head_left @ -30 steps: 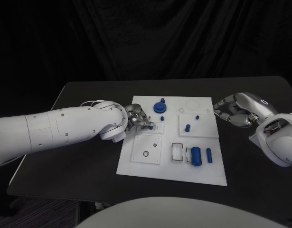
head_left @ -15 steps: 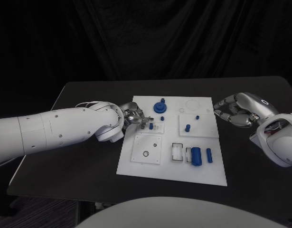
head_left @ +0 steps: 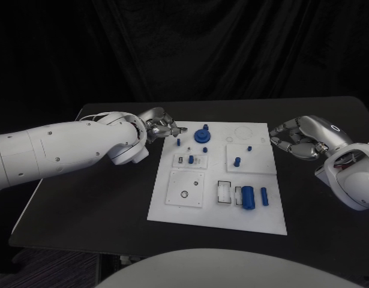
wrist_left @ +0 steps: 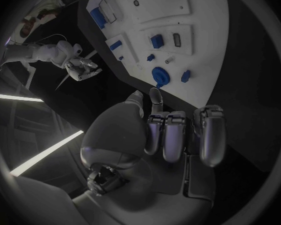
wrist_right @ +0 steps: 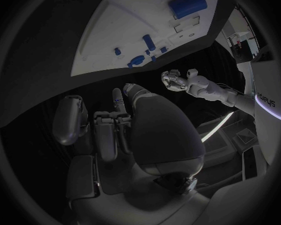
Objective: Assemble the parts on the task board
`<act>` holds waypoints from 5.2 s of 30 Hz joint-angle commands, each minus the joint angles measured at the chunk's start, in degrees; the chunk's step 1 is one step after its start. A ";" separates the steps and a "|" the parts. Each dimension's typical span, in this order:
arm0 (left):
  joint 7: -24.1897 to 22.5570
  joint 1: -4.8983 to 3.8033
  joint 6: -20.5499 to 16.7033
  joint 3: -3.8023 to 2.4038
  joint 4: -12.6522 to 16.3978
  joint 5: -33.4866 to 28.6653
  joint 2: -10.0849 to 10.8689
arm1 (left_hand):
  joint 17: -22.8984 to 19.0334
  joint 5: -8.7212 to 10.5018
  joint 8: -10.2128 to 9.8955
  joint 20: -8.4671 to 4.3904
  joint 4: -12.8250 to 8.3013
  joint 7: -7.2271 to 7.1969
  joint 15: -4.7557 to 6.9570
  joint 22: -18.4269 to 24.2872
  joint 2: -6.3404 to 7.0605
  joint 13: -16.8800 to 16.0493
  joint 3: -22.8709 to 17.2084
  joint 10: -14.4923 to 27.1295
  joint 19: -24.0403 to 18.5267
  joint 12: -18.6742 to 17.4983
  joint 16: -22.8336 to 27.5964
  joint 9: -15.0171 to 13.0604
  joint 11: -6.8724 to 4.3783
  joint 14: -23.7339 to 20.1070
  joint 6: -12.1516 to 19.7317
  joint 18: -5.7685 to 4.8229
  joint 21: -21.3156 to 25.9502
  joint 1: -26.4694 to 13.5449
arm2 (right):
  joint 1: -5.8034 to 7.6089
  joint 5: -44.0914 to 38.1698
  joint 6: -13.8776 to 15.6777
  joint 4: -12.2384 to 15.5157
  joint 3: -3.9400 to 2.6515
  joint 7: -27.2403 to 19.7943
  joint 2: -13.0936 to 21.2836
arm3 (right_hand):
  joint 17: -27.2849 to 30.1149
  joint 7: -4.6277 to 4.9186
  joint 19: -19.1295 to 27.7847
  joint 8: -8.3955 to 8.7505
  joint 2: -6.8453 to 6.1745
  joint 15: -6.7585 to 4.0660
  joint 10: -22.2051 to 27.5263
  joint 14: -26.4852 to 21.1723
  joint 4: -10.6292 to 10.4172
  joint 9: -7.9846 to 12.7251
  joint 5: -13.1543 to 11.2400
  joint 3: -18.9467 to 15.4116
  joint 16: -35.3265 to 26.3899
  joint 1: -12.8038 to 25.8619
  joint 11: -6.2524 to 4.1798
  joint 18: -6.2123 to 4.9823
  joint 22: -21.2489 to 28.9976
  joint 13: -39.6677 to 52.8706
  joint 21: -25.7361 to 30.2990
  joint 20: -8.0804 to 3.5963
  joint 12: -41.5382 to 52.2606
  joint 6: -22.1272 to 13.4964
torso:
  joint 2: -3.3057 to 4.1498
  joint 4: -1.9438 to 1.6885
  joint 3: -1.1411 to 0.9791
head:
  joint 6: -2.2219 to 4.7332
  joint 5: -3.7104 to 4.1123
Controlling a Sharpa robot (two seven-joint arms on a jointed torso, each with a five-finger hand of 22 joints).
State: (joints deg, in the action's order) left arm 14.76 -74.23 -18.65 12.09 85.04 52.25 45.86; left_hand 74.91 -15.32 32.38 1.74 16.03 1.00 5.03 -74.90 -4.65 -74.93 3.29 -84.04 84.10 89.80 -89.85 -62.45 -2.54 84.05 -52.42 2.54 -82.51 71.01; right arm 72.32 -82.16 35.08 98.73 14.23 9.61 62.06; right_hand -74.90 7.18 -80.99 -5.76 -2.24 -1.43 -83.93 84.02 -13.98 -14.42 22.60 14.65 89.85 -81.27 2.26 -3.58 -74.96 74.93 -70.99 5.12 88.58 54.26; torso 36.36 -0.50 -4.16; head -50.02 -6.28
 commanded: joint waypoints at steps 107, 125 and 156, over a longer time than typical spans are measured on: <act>5.68 1.50 16.77 -0.02 -19.99 6.04 -12.95 | 15.09 2.99 -8.17 0.83 -0.07 1.75 -1.14 -10.35 -1.77 -15.07 2.26 -5.96 -2.03 0.20 -0.15 1.11 1.44 5.95 1.67 0.85 5.73 -1.24 | -0.13 0.14 -0.35 0.17 -0.03 0.23 -0.22 | -14.81 0.03 0.08 0.17 0.19 0.20 -4.65 5.85 0.32 0.06 0.75 0.54 -0.07 -0.44 0.25 -0.87 -8.56 12.99 0.15 -0.11 -0.11 0.40 | 0.12 0.04 -0.01 | 0.02 -0.35; 5.57 1.59 17.59 -0.02 -20.08 6.03 -12.89 | 15.09 1.29 -9.62 0.94 -0.32 1.88 -1.25 -10.41 -1.86 -15.07 1.65 -5.96 -2.04 0.20 -0.15 1.68 1.55 5.95 1.63 0.86 5.89 -0.11 | -0.13 0.14 -0.65 0.19 -0.03 0.43 -0.24 | -14.76 0.04 0.11 0.17 0.20 0.20 -4.62 5.83 0.38 0.07 0.80 0.61 -0.11 -0.47 0.26 -0.88 -8.54 12.94 0.25 -0.12 -0.14 0.42 | 0.11 0.02 0.00 | 0.02 -0.40; 4.80 1.81 18.42 -0.02 -20.20 6.03 -12.85 | 15.09 -8.27 -12.69 0.95 -0.23 1.73 -1.23 -10.60 -2.01 -15.07 -2.83 -5.96 -1.95 0.20 -0.15 1.93 1.45 5.95 0.86 0.85 6.14 3.05 | -0.12 0.14 -0.90 0.31 -0.04 0.53 -0.04 | -14.69 0.06 0.12 0.22 0.21 0.21 -4.58 5.80 0.47 0.09 0.86 0.69 -0.16 -0.53 0.27 -0.89 -8.53 12.88 0.34 -0.13 -0.19 0.38 | 0.14 0.01 0.00 | 0.02 -0.48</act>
State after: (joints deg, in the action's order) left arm 20.84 -72.56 -0.66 12.12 64.86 58.38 33.07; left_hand 74.90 -23.45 19.83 2.65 15.80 2.66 4.18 -74.90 -6.68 -75.06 0.80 -83.74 82.33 90.09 -89.85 -60.44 -1.20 84.04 -51.20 2.60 -76.66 73.31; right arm 72.31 -81.84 34.39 98.88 14.23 9.41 61.92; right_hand -74.90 7.18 -80.99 -5.76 -2.24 -1.43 -83.93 84.02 -13.51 -14.40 23.27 15.11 89.85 -81.27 2.26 -3.57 -74.96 74.94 -70.77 5.13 88.58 54.26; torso 36.47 -0.47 -4.17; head -49.99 -6.75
